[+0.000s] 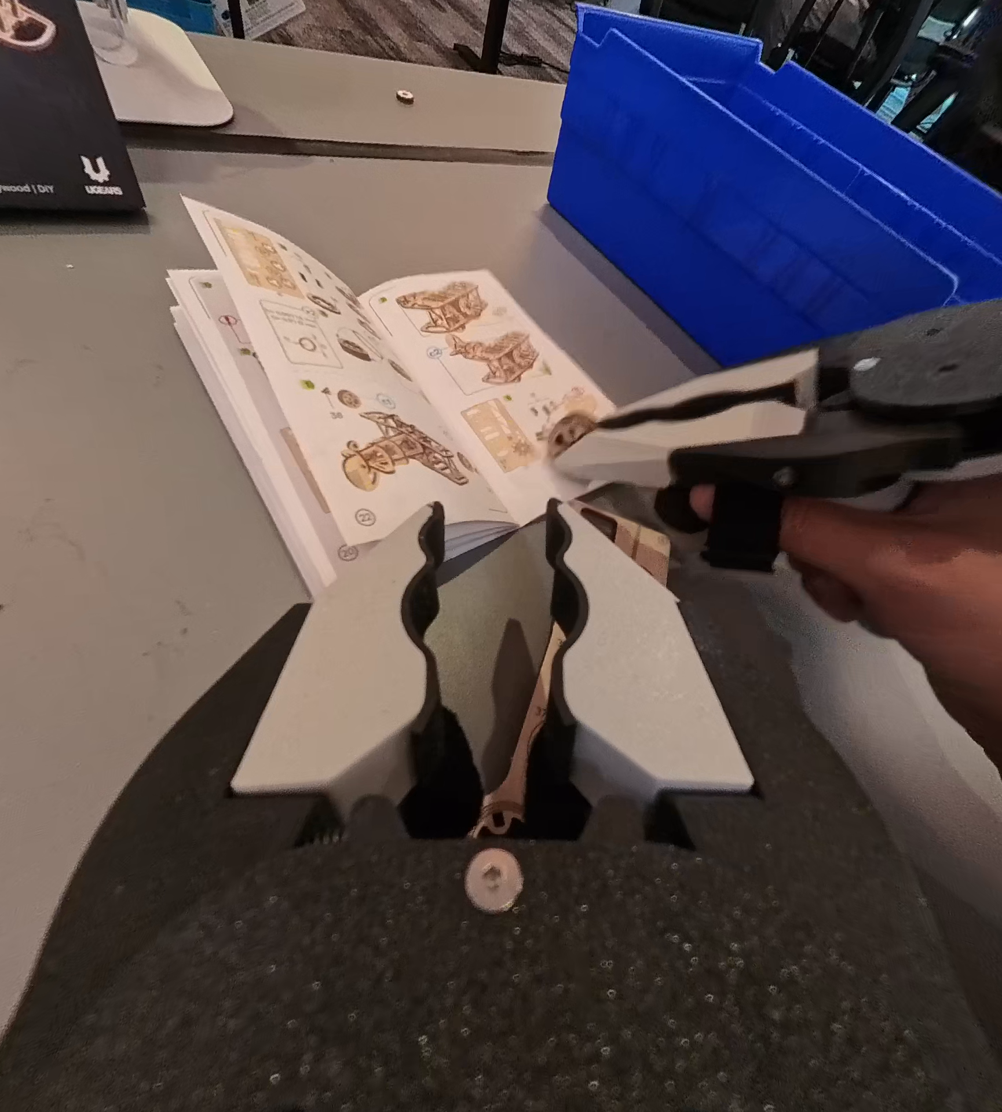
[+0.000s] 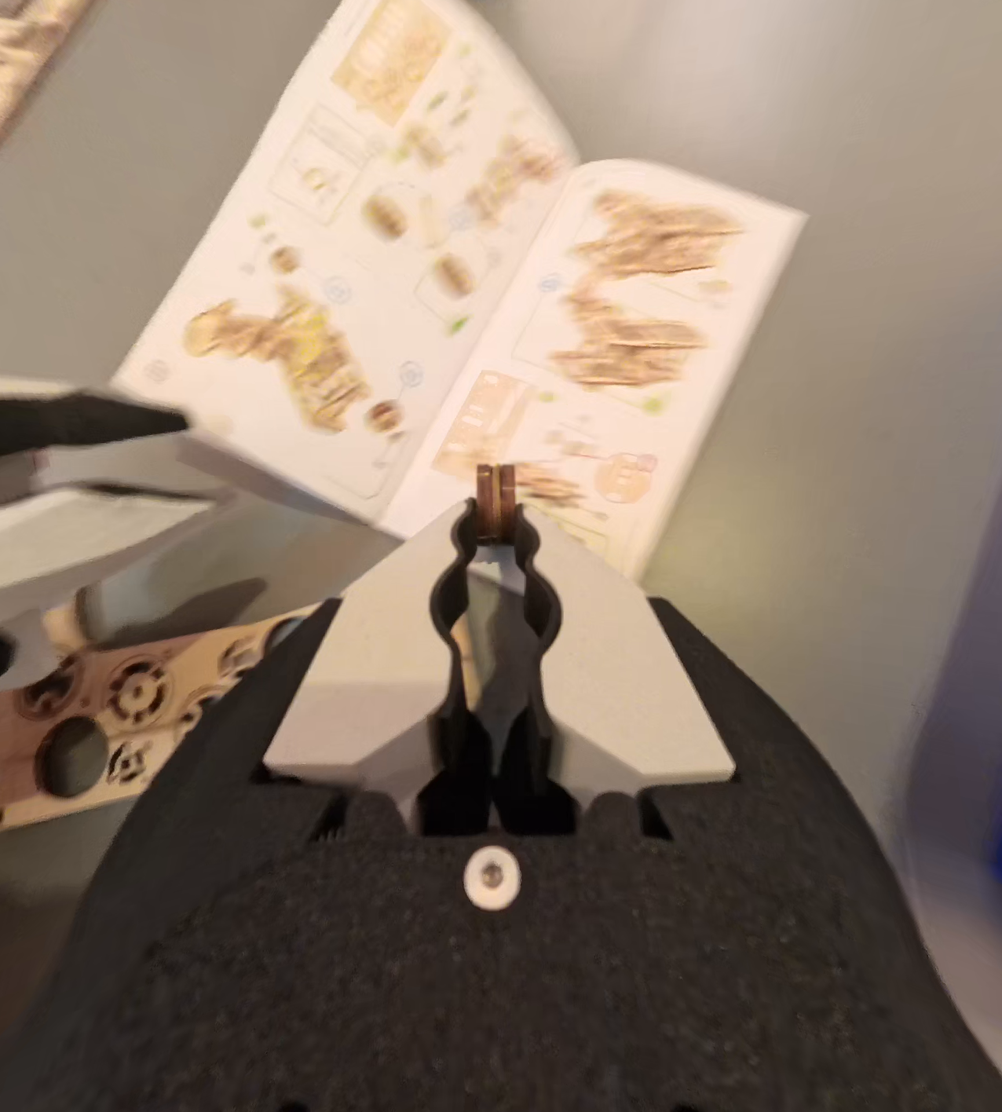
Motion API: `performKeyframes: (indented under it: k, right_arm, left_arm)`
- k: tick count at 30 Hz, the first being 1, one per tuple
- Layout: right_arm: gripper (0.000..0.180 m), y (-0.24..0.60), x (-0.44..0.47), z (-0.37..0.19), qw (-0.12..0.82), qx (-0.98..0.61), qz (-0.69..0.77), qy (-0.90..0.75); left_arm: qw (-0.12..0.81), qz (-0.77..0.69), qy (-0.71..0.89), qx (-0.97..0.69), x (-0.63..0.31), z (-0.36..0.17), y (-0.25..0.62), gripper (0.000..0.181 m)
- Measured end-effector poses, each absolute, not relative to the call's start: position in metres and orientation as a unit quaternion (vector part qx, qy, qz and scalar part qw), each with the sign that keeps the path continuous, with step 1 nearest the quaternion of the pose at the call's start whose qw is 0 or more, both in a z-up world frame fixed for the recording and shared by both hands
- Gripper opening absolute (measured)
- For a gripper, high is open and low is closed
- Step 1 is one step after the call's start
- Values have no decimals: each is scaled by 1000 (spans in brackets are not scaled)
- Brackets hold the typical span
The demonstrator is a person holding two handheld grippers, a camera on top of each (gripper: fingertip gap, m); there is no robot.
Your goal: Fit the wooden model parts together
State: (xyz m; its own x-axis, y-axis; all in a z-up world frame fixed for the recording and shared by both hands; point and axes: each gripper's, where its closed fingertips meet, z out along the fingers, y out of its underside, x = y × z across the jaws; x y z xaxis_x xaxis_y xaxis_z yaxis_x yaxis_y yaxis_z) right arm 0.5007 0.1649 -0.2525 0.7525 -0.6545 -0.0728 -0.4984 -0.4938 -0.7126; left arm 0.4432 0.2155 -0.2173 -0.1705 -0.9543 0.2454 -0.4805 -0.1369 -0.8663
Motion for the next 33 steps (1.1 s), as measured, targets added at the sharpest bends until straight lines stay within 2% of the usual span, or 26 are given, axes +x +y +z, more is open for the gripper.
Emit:
performKeyframes:
  k: [4,6,10,18,22,25,30,33]
  right_arm:
    - [10,136,530,-219,436,-786,-225,376]
    - [9,122,533,-231,404,-787,-203,420]
    - [9,105,537,-241,398,-762,-175,479]
    - [12,95,536,-258,352,-778,-166,493]
    - [20,96,537,-259,353,-779,-169,490]
    - [33,93,539,-257,356,-772,-172,498]
    - [40,89,545,-229,414,-739,-188,498]
    - [40,89,540,-190,455,-729,-209,468]
  left_arm:
    - [253,-468,605,-592,443,-217,216,31]
    - [254,-468,605,-592,443,-217,216,31]
    - [255,-468,606,-591,443,-217,216,31]
    - [256,-468,607,-589,443,-216,215,31]
    - [262,-466,608,-587,443,-216,215,31]
    - [277,-469,605,-581,442,-211,216,31]
    - [303,-489,598,-558,436,-192,217,31]
    - [322,-525,576,-538,421,-134,227,32]
